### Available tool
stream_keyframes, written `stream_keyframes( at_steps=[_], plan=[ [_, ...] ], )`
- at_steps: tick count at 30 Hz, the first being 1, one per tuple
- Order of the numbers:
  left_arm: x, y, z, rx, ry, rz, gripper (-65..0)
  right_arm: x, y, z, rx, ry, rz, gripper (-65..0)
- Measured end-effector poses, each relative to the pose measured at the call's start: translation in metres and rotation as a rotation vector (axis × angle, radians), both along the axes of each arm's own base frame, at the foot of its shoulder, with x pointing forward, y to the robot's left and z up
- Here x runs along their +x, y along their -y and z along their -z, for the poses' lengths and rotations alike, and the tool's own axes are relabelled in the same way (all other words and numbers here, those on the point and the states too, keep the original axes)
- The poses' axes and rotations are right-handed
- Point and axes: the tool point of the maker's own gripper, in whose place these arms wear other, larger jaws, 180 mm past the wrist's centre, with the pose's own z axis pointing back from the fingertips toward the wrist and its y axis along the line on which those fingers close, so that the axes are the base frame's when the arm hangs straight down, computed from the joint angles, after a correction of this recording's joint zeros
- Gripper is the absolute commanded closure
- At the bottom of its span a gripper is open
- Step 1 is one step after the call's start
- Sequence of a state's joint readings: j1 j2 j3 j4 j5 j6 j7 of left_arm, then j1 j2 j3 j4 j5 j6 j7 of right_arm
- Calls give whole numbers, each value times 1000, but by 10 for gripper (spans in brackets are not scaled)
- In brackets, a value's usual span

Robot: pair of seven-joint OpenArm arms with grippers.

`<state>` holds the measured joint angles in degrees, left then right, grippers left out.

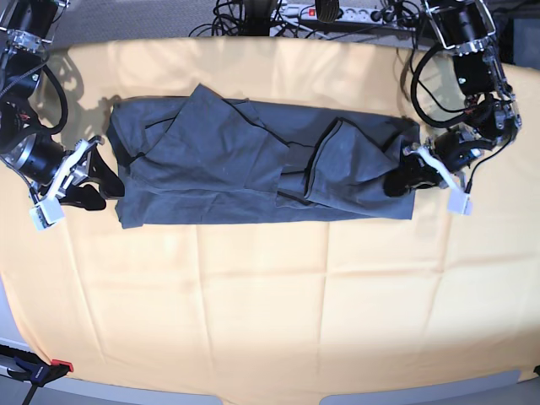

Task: Fold the T-shirt properly
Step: 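Grasp both ends of the grey strip with both grippers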

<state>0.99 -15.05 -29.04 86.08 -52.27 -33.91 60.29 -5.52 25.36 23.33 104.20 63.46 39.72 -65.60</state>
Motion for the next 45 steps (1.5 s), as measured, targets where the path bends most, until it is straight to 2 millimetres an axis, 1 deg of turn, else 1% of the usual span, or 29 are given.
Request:
stream_keyframes(
  at_steps=[2, 4, 7, 9, 13, 15, 19, 21, 23, 27, 29, 31, 33, 35, 36, 37, 40, 41, 43, 45],
  plan=[
    [1, 0, 10, 45, -21, -14, 0, 0, 0, 1, -4, -2, 1, -300],
    [2, 4, 13, 62, -27, -8, 0, 0, 9, 9, -27, -47, 58, -317],
    [1, 12, 15, 63, -32, 16, 0, -2, 22, 21, -62, -102, 126, -409],
    [1, 16, 16, 62, -34, 29, 0, -7, 21, 33, -23, -146, 152, -438],
    [1, 19, 16, 59, -34, 37, 0, -19, 10, 68, 74, -255, 188, -437],
    [0, 19, 16, 60, -34, 38, 0, -20, 1, 75, 137, -275, 191, -437],
    [0, 15, 16, 72, -37, 40, 0, -23, -11, 89, 211, -304, 196, -437],
    [-1, 12, 16, 86, -40, 44, 0, -21, -15, 93, 253, -306, 210, -437],
    [-1, 9, 16, 92, -40, 44, 0, -23, -17, 100, 290, -324, 219, -437],
    [-1, 9, 16, 91, -40, 44, 0, -23, -22, 104, 400, -328, 221, -437],
    [0, 9, 16, 91, -40, 44, 0, -25, -26, 104, 411, -323, 197, -437],
    [-1, 9, 16, 91, -40, 44, 0, -30, -40, 103, 419, -326, 136, -437],
    [0, 9, 15, 87, -39, 44, 0, -32, -56, 103, 464, -336, 110, -434],
    [0, 9, 15, 86, -38, 44, 0, -32, -62, 103, 478, -337, 106, -428],
    [-1, 10, 15, 82, -39, 46, 0, -32, -62, 102, 479, -335, 106, -390],
    [-1, 10, 14, 82, -39, 46, 0, -31, -62, 102, 478, -334, 104, -326],
    [-1, 9, 14, 81, -40, 48, 0, -26, -59, 101, 430, -348, 76, -73],
    [-1, 9, 14, 81, -39, 48, 0, -23, -57, 100, 422, -348, 76, 0],
    [-1, 7, 13, 87, -40, 47, 0, -17, -52, 97, 401, -338, 75, 0],
    [-1, 5, 11, 80, -40, 53, 0, -11, -42, 91, 366, -324, 68, 0]
  ],
)
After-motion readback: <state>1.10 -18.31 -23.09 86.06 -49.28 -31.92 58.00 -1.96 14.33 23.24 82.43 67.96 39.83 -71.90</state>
